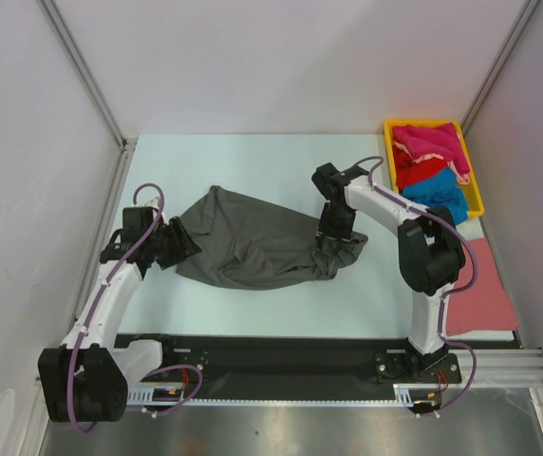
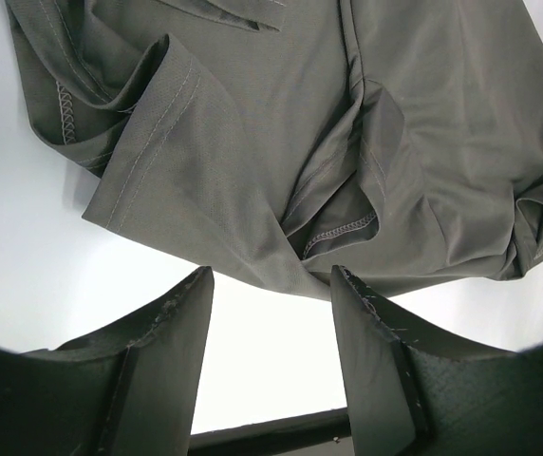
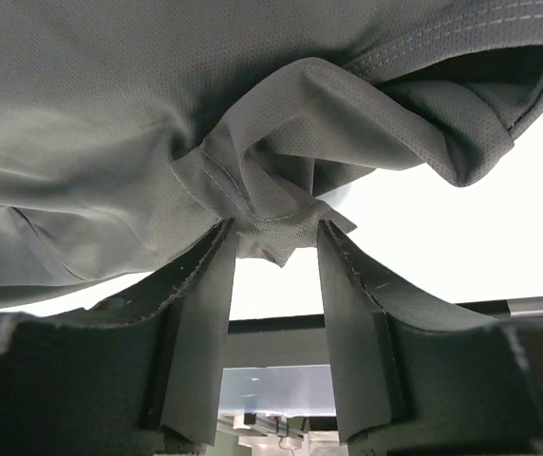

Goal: Fold and stack the t-shirts
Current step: Flatten the tshirt out

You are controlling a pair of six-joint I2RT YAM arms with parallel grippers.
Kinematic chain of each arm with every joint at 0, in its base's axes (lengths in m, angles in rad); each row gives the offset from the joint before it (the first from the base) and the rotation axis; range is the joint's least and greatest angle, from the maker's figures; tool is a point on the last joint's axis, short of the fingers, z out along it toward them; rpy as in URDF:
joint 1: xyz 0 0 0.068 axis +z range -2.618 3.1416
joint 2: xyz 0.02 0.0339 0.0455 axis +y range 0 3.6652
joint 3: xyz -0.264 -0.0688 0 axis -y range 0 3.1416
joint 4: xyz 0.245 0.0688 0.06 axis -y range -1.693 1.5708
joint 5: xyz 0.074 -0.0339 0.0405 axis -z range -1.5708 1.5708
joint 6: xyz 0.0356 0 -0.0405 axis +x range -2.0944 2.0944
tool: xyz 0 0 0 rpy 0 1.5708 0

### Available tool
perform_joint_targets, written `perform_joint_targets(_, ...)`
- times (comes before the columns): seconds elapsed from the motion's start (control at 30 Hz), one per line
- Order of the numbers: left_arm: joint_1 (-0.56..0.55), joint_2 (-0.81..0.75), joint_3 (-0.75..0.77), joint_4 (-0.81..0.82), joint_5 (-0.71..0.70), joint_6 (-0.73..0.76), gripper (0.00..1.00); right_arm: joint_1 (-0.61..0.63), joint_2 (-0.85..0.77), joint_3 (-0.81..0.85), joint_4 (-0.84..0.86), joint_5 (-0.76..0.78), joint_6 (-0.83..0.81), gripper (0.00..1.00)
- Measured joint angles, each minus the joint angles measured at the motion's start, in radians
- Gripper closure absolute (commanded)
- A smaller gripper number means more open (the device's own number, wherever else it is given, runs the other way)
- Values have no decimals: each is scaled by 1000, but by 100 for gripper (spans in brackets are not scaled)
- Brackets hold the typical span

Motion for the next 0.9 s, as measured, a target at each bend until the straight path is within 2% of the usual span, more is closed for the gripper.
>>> perform_joint_targets(0.17, 0, -2, 0, 0, 4, -6, 41, -4, 5, 0, 11, 0, -8, 58)
perform_joint_targets(0.3, 0, -2, 0, 0, 5, -6, 40, -5, 21, 2, 13, -6, -18, 80)
perform_joint_targets(0.33, 0, -2, 0, 0, 5, -6, 39, -7, 21, 2, 13, -11, -21, 92)
perform_joint_targets(0.4, 0, -3, 0, -2, -5, -8, 37, -13, 21, 2, 18, -21, -23, 100)
perform_joint_targets(0.57, 3, -11, 2, -35, -103, -47, 36, -43, 4, -10, 22, -18, -42, 100)
perform_joint_targets(0.73, 6, -10, 2, -91, -255, -121, 37, -110, -116, -35, 3, 16, -97, 100)
perform_joint_targets(0.83, 13, 6, 3, -79, -278, -130, 38, -150, -222, -65, 3, 16, -138, 100)
perform_joint_targets(0.9, 27, 46, 19, -60, -253, -119, 34, -163, -284, -89, 3, 6, -159, 100)
